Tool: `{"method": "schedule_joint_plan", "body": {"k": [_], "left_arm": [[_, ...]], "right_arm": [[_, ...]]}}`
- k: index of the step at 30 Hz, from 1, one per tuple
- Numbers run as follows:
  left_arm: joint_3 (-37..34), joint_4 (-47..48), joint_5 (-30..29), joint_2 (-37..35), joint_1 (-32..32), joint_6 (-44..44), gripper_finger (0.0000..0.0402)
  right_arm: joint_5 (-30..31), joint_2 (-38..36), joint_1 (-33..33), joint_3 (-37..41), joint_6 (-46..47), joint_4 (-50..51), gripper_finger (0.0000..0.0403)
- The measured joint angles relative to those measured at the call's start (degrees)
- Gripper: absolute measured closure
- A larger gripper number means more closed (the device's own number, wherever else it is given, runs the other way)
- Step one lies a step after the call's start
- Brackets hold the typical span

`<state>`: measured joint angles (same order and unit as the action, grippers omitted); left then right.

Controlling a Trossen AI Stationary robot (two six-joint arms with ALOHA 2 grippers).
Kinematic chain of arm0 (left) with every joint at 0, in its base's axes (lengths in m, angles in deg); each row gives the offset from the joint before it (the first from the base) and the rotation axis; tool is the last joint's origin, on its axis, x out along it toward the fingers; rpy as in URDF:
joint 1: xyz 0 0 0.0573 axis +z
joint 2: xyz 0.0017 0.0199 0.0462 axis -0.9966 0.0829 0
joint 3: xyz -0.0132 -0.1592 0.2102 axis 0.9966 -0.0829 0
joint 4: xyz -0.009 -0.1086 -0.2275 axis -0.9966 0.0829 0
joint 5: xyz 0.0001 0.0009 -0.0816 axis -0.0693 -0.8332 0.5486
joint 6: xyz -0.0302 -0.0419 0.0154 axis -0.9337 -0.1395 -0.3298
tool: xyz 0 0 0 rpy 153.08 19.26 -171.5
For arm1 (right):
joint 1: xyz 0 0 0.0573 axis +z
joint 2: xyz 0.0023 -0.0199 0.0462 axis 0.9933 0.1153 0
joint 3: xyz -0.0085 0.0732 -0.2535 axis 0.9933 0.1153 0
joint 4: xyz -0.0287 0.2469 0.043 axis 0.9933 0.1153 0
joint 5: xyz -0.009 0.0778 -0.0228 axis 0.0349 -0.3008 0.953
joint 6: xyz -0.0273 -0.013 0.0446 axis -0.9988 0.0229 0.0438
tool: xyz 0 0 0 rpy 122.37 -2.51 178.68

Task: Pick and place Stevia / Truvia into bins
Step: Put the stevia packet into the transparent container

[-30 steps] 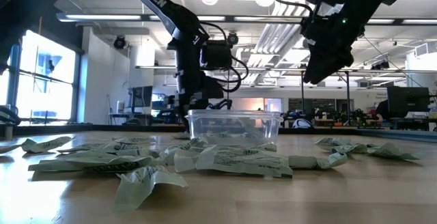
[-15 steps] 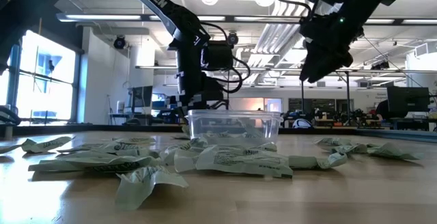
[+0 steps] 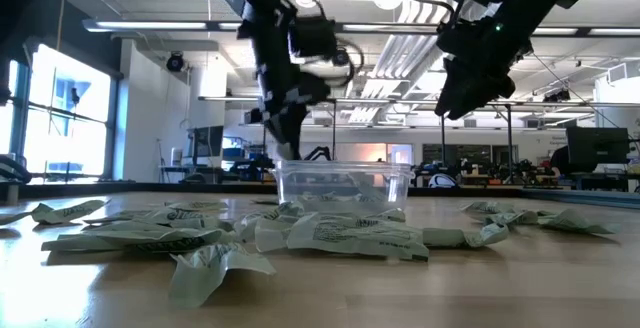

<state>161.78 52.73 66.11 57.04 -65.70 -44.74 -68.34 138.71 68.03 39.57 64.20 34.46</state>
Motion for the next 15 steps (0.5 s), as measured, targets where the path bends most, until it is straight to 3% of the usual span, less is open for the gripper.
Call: {"method": "schedule_joint_plan", "body": {"k": [7, 15], "left_arm": [[0.11, -4.77, 6.07, -1.57, -7.92, -3.60, 0.0381], [0.12, -9.91, 6.27, -0.98, -15.81, -9.41, 0.0380]], "right_arm": [[-2.45, -0.17, 0.57, 0.00, 0.20, -0.10, 0.0194], [-2.43, -0.52, 7.34, 0.00, 1.70, 0.04, 0.0201]]}}
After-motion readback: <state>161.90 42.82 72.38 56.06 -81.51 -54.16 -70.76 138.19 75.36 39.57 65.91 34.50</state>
